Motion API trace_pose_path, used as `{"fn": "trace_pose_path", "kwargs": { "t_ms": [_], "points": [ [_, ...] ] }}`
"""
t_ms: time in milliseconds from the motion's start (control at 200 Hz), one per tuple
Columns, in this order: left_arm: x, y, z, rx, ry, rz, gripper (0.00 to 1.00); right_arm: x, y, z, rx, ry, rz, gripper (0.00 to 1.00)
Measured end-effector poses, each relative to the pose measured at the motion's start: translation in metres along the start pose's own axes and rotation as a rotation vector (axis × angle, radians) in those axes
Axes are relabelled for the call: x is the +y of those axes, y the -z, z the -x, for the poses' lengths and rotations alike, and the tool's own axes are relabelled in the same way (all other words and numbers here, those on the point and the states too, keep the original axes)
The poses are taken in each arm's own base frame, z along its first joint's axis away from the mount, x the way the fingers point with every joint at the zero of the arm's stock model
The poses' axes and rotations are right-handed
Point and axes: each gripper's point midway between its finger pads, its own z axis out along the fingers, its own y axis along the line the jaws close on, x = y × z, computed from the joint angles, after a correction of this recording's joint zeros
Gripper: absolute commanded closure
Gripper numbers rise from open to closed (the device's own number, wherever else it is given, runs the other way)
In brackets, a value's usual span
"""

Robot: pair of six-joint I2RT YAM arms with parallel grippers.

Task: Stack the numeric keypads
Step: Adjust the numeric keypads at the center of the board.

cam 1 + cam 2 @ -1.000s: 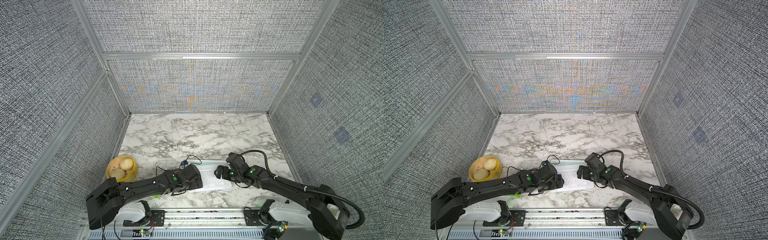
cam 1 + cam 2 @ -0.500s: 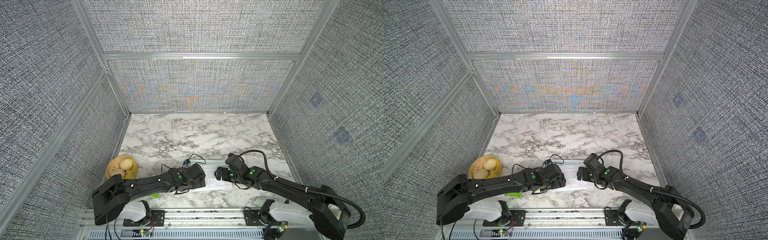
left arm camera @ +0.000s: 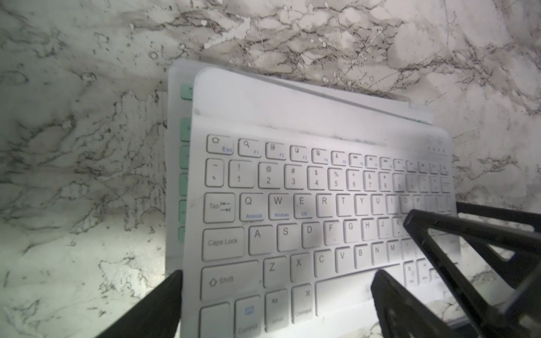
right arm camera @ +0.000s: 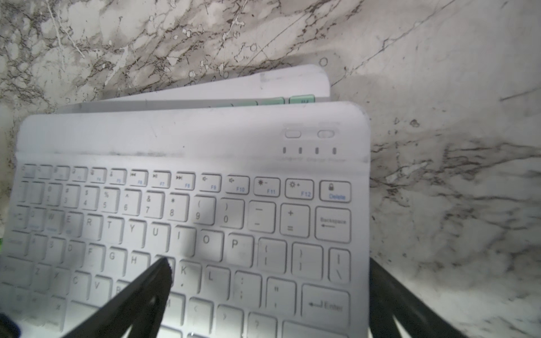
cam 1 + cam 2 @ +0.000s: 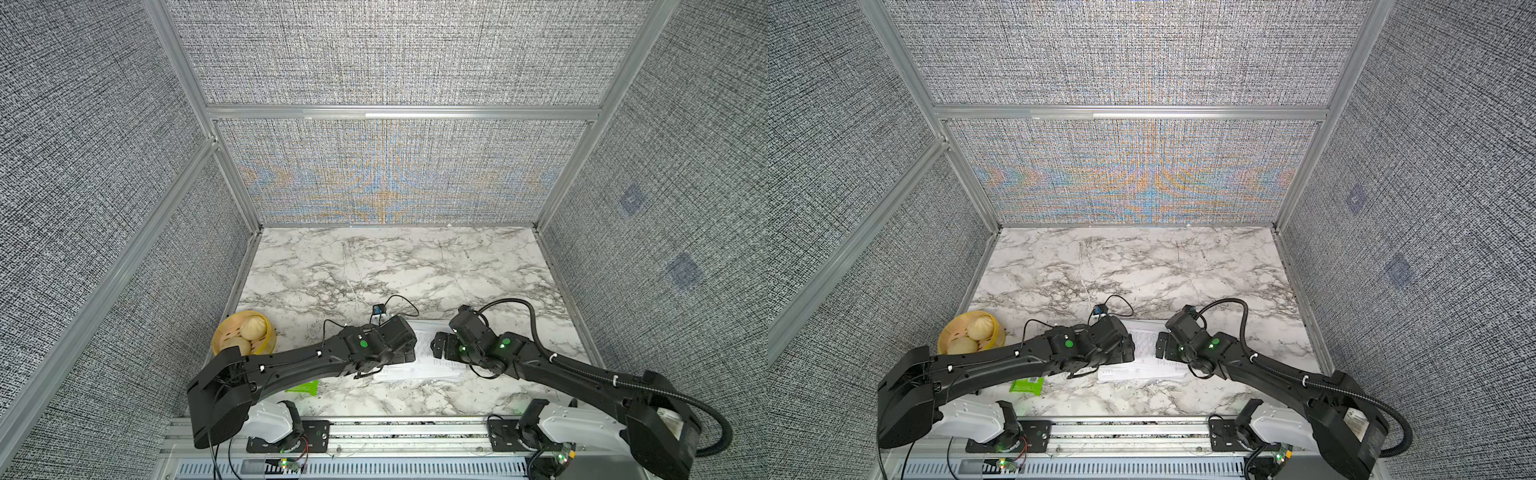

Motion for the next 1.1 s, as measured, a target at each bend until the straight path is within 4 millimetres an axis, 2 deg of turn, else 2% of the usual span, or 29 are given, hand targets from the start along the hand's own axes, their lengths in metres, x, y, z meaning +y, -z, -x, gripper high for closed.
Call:
{"fn": "trace_pose_path", "kwargs": {
  "t_ms": [235,420,535,840,1005,1100],
  "points": [
    [0.012,-0.004,0.012,-0.023,0.005,0.031,0.01,0.009,-0.010,0.007,-0.003,0.000,-0.007,0.01],
    [0.022,-0.016,0.010,-0.001,0.001,0.058,0.01,0.012,-0.010,0.013,-0.021,0.002,-0.014,0.01],
    [0.021,-0.022,0.006,0.022,-0.004,0.067,0.01,0.010,-0.012,0.014,-0.024,0.003,-0.029,0.01],
    [0.028,-0.020,0.009,0.011,-0.010,0.106,0.01,0.009,-0.015,0.014,-0.021,-0.002,-0.046,0.01],
    [0.041,-0.024,0.022,-0.003,-0.025,0.143,0.01,0.009,-0.012,0.024,-0.055,0.000,-0.071,0.01],
    [0.042,-0.025,0.038,-0.016,-0.030,0.145,0.01,0.010,-0.010,0.032,-0.081,0.009,-0.088,0.01]
  ]
}}
